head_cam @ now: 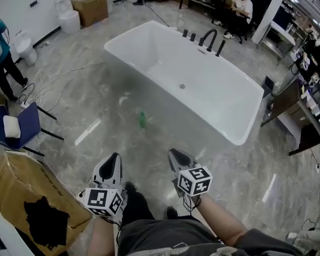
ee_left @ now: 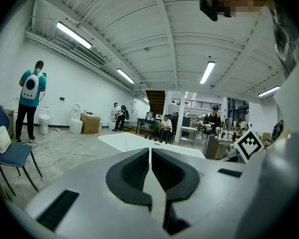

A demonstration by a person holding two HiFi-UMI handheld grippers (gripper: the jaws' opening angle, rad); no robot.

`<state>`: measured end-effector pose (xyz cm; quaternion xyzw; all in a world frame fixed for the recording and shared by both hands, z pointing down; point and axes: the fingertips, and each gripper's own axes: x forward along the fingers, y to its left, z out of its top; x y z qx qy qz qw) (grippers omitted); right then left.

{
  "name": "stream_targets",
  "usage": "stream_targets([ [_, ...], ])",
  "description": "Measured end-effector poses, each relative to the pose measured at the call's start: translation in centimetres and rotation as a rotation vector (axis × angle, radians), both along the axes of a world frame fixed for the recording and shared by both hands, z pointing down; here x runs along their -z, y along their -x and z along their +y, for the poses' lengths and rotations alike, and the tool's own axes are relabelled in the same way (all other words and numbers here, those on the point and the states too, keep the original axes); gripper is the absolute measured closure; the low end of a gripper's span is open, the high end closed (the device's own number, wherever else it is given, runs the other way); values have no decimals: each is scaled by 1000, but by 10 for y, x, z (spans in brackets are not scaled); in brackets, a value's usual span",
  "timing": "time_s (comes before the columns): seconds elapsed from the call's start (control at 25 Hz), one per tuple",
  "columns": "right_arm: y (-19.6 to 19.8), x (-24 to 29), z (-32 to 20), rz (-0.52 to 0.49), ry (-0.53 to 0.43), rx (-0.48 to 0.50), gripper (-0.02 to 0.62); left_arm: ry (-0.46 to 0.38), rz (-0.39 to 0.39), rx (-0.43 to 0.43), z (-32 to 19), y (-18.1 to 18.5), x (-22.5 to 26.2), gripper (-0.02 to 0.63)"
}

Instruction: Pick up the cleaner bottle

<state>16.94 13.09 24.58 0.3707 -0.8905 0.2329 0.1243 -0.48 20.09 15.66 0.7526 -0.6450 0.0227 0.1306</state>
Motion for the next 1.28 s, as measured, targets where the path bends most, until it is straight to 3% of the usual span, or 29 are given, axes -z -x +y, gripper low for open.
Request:
stream_targets([
  [0.44, 78, -28, -72, 103, 13, -124, 560, 70, 53, -90, -86, 109, -45, 581],
  [0.68, 98, -51, -95, 174, -14, -162, 560, 100, 49, -131, -120, 155, -78, 581],
  [0.88, 99, -77, -123, 182, -1, -230, 560, 149, 56, -123, -146, 174, -112, 581],
  [1.28, 116, -177, -198, 165, 49, -280, 560, 151, 43, -118, -208, 182, -185, 581],
])
